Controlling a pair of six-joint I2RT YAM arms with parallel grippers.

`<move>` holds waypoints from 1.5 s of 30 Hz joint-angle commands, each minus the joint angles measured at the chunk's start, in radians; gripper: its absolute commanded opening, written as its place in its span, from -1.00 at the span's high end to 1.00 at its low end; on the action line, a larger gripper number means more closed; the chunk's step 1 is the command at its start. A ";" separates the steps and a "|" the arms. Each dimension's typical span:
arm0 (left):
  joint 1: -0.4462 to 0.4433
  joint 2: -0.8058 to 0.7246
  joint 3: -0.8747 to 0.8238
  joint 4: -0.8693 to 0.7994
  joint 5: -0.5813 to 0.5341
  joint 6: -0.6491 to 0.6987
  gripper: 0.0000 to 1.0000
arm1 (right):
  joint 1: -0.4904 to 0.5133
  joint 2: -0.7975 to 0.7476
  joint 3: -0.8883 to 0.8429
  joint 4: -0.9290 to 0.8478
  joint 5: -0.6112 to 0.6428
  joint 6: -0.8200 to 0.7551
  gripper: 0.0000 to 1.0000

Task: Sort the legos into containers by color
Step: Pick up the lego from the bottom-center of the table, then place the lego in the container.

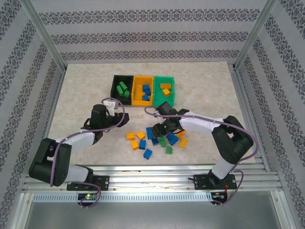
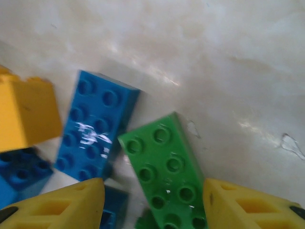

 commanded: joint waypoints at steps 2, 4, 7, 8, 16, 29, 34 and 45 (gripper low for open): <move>-0.012 -0.043 -0.017 0.003 -0.045 0.000 -0.08 | 0.007 0.023 0.025 -0.101 0.100 -0.058 -0.14; -0.011 -0.034 -0.015 -0.005 -0.054 -0.003 -0.09 | 0.007 0.031 0.029 -0.103 0.108 -0.064 -0.14; -0.003 -0.034 -0.010 -0.021 -0.066 -0.007 -0.09 | 0.016 0.058 0.047 -0.103 0.102 -0.064 -0.15; 0.001 -0.041 -0.013 -0.023 -0.078 -0.009 -0.09 | 0.024 0.065 0.054 -0.101 0.105 -0.063 -0.14; 0.055 -0.165 -0.076 -0.056 -0.209 -0.042 -0.09 | 0.060 0.143 0.112 -0.078 0.111 -0.045 0.20; 0.242 -0.133 -0.164 0.059 -0.143 -0.225 -0.06 | 0.058 0.177 0.413 -0.062 -0.016 -0.028 0.41; 0.304 -0.071 -0.186 0.150 -0.052 -0.280 -0.06 | 0.057 0.311 0.672 -0.037 -0.064 0.020 0.40; 0.313 -0.094 -0.202 0.198 -0.008 -0.279 -0.06 | 0.012 0.748 1.359 -0.054 -0.049 0.069 0.35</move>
